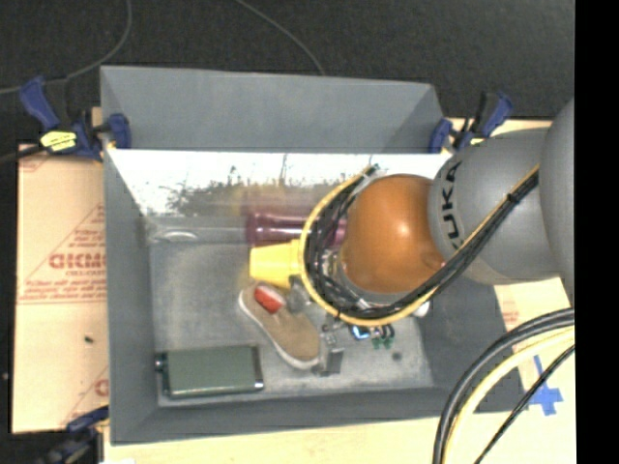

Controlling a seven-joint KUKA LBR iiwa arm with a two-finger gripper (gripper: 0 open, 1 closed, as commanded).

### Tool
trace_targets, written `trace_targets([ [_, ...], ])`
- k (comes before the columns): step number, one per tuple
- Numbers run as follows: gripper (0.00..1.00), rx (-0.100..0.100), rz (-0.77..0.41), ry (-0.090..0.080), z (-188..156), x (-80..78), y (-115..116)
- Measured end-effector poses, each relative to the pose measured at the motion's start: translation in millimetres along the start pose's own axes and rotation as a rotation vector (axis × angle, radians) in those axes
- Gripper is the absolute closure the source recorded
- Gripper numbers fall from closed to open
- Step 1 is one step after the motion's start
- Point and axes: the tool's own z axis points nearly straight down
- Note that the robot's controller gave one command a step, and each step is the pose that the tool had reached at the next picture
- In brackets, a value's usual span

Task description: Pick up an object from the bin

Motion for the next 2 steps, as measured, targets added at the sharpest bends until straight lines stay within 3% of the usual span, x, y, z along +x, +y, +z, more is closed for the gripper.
trace_targets([
  [1,0.00,0.002,-0.157,-0.012,32,0.4,7],
  [2,0.00,-0.003,-0.013,-0.008,31,16.5,-10],
])
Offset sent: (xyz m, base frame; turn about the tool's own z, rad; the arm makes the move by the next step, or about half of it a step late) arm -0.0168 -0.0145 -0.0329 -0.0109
